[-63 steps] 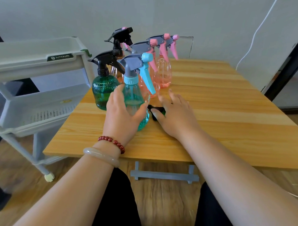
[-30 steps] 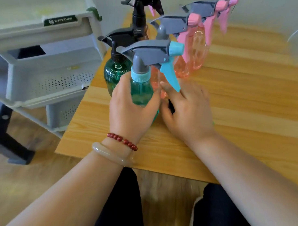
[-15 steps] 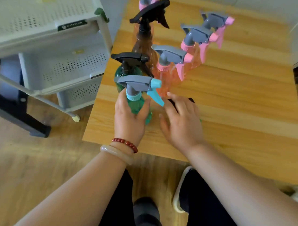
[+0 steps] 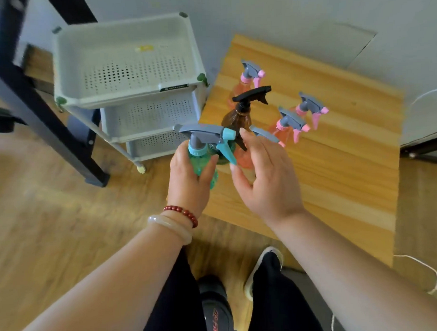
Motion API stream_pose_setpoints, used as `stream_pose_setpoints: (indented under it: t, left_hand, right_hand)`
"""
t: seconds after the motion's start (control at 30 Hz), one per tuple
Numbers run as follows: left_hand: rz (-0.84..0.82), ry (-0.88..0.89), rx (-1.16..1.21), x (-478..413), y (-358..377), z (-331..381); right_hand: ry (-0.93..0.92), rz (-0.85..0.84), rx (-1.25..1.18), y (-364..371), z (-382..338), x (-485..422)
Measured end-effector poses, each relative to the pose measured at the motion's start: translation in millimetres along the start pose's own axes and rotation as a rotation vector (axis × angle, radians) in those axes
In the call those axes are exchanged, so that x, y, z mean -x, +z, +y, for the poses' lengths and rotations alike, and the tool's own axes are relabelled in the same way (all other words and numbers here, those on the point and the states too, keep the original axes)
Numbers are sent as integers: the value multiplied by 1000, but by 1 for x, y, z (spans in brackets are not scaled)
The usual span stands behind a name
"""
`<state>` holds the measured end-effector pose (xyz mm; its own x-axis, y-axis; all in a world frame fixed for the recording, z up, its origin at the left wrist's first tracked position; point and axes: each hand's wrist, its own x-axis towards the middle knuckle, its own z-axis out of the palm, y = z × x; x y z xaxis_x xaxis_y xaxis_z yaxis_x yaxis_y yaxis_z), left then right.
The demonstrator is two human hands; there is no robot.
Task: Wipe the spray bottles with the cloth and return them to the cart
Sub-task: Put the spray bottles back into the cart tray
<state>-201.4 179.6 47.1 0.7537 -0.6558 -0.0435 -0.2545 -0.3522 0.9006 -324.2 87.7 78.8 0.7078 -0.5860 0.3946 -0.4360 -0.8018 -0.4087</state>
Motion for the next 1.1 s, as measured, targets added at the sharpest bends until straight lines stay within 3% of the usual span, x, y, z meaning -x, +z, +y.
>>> stream_pose_setpoints:
  t: [0.27,0.57,0.73,1.1]
  left_hand:
    - [75,-46,-5,-32,-43,38]
    - [156,-116,39,-99,-92,26]
    - [121,-115,19,-140,-117,16]
    - [80,-181,72,-243,-127,3]
  right_hand:
    - [-16,-24,-1,-15,-31,-51]
    - [-23,-107,40,21,-60,-122]
    - [16,-146,72,45,-75,-151]
    - [199,-477,184,94,-49,-208]
